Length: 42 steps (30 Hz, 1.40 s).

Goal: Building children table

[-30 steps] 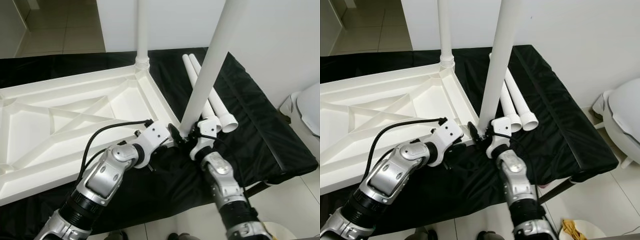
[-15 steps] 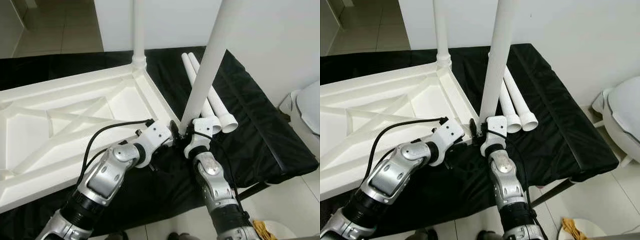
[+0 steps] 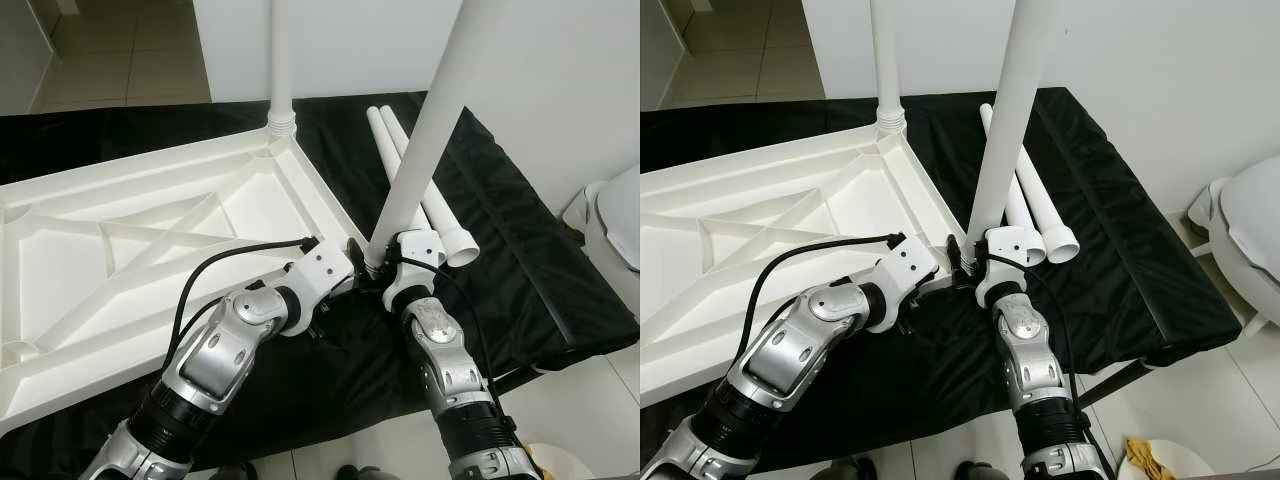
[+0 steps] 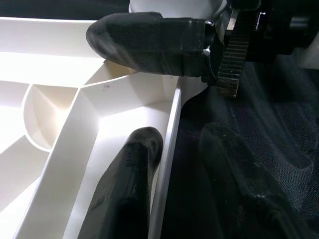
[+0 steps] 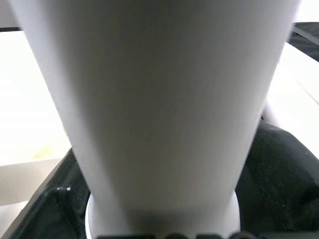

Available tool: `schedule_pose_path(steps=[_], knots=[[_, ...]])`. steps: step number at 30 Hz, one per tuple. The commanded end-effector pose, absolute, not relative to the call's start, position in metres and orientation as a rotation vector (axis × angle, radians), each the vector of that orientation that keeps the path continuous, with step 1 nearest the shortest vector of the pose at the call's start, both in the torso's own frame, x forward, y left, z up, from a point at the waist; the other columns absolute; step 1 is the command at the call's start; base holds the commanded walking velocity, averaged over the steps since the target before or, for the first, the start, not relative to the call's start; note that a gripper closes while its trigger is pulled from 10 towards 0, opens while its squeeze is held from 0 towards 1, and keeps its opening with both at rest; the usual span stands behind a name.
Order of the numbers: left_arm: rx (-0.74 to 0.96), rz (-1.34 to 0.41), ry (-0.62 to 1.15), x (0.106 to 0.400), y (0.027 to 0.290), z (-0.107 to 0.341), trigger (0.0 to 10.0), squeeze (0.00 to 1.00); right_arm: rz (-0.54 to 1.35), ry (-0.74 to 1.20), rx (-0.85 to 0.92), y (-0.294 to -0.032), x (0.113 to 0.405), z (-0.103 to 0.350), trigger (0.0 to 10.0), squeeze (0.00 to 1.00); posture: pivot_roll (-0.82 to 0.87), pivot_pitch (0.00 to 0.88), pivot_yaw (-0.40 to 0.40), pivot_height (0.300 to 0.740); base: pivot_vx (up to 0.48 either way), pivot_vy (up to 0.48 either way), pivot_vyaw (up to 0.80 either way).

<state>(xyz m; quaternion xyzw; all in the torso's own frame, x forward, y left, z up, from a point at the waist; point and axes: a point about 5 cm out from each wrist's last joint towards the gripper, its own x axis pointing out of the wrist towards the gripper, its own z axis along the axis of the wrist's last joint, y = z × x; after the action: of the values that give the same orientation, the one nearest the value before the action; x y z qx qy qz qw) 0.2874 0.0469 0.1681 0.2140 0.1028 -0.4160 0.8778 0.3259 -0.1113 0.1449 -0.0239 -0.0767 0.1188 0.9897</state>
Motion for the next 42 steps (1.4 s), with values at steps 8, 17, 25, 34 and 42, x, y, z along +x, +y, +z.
schedule_pose_path(steps=[8,17,25,34,42], knots=[[0.443,-0.867,0.3,0.287,0.045,0.158,10.0,0.0,0.243,-0.14,-0.04,-0.112,0.322,0.142,10.0,0.0,-0.04,0.112,-0.02,0.74,0.0,0.0,0.0],[0.405,-0.8,0.338,0.293,0.052,0.156,0.0,0.0,0.268,-0.15,-0.03,-0.111,0.321,0.144,10.0,0.0,-0.04,0.117,-0.019,0.74,0.0,0.0,0.0],[0.409,-0.767,0.342,0.298,0.056,0.158,10.0,0.0,0.401,-0.152,-0.014,-0.108,0.316,0.147,10.0,0.0,-0.03,0.127,-0.02,0.74,0.0,0.0,0.0],[0.428,-0.792,0.327,0.296,0.055,0.158,10.0,0.0,0.515,-0.14,-0.055,-0.116,0.319,0.144,10.0,0.0,-0.03,0.125,-0.018,0.74,0.0,0.0,0.0],[0.457,-0.821,0.306,0.294,0.053,0.16,10.0,0.0,0.531,-0.11,-0.092,-0.13,0.329,0.138,10.0,0.0,-0.03,0.124,-0.016,0.74,0.0,0.0,0.0]])
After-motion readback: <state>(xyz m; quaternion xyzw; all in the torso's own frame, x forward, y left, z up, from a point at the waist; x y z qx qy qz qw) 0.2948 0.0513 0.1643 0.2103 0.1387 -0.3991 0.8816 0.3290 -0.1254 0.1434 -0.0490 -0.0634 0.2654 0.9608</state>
